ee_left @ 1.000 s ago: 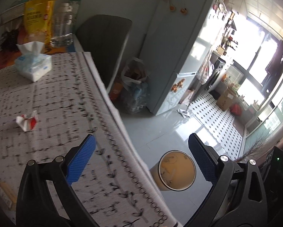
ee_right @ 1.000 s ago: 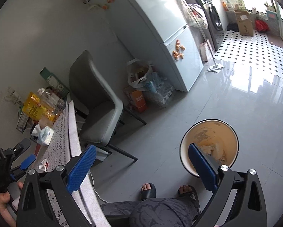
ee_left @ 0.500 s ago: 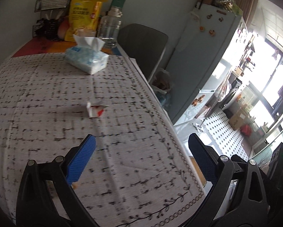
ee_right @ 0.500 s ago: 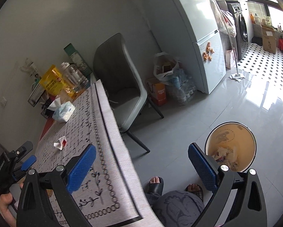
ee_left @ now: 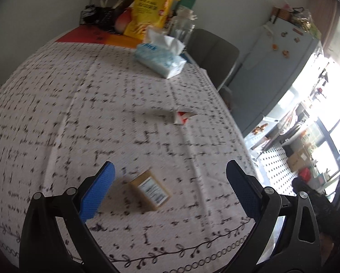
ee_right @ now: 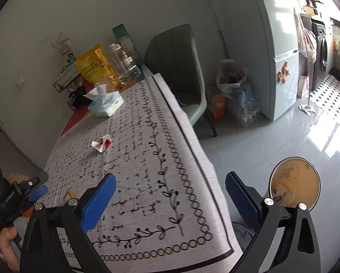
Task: Collect trash
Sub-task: 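Grasp the small brown cardboard box with the left tool, then grasp the red-and-white paper scrap with the right tool while the left tool holds the box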
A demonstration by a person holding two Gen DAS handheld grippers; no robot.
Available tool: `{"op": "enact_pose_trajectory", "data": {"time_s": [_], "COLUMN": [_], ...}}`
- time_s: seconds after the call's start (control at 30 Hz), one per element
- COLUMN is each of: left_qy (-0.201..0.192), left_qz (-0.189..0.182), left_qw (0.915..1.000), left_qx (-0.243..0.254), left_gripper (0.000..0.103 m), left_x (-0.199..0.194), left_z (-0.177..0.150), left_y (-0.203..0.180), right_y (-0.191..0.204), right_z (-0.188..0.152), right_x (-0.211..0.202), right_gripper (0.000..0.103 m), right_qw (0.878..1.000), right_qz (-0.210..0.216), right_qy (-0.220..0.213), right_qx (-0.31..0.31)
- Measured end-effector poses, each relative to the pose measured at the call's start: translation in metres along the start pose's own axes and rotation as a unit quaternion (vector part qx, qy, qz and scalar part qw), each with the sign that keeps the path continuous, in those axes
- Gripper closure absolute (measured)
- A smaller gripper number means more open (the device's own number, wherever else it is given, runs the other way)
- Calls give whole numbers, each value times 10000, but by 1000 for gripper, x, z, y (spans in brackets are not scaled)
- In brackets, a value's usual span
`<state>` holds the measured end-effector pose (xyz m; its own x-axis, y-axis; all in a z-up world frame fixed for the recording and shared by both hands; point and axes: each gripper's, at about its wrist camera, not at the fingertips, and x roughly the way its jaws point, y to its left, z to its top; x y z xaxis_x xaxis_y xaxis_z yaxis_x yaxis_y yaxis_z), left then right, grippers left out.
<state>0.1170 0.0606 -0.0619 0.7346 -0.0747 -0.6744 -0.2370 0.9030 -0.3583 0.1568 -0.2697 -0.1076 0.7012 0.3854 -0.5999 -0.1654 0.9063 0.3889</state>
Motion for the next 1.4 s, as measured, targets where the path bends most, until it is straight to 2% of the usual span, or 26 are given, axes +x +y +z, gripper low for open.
{"op": "enact_pose_trajectory", "data": {"time_s": [0.17, 0.27, 0.33, 0.4, 0.57, 0.67, 0.7, 0.73, 0.77, 0.97, 1.17, 1.4], "left_qy": [106, 217, 306, 414, 518, 528, 510, 499, 489, 233, 101, -189], "left_qz": [148, 247, 277, 272, 241, 363, 495, 670, 823, 788, 778, 903], "left_qw": [9998, 9995, 9991, 9988, 9984, 9979, 9972, 9958, 9940, 9952, 9968, 9948], "left_qx": [-24, -5, -16, 8, 15, 108, 234, 381, 531, 536, 118, -423], "left_gripper": [8, 16, 26, 32, 35, 43, 52, 70, 69, 70, 70, 70], "left_x": [11, 21, 28, 35, 48, 58, 62, 65, 68, 61, 58, 47], "left_z": [-16, -26, -29, -31, -30, -27, -27, -26, -25, -11, 12, 35], "left_y": [4, 2, 0, -2, -4, -7, -11, -15, -18, -11, 18, 64], "right_y": [4, 2, -1, -2, -3, -5, -6, -6, -6, 7, 45, 108], "right_z": [-2, -6, -7, -8, -7, -7, -7, -6, -5, 2, 15, 30], "right_x": [6, 13, 18, 23, 36, 43, 45, 47, 49, 63, 88, 119], "right_gripper": [8, 8, 8, 8, 8, 8, 8, 8, 8, 8, 8, 8], "right_qw": [9999, 9998, 9996, 9995, 9991, 9988, 9988, 9987, 9986, 9983, 9965, 9903], "right_qz": [86, 75, 86, 86, 75, 58, 54, 47, 48, 129, 369, 583], "right_qy": [93, 194, 259, 304, 408, 461, 474, 488, 499, 577, 689, 833], "right_qx": [-24, -7, 49, 60, 83, 124, 138, 159, 168, 26, -302, -945]}}
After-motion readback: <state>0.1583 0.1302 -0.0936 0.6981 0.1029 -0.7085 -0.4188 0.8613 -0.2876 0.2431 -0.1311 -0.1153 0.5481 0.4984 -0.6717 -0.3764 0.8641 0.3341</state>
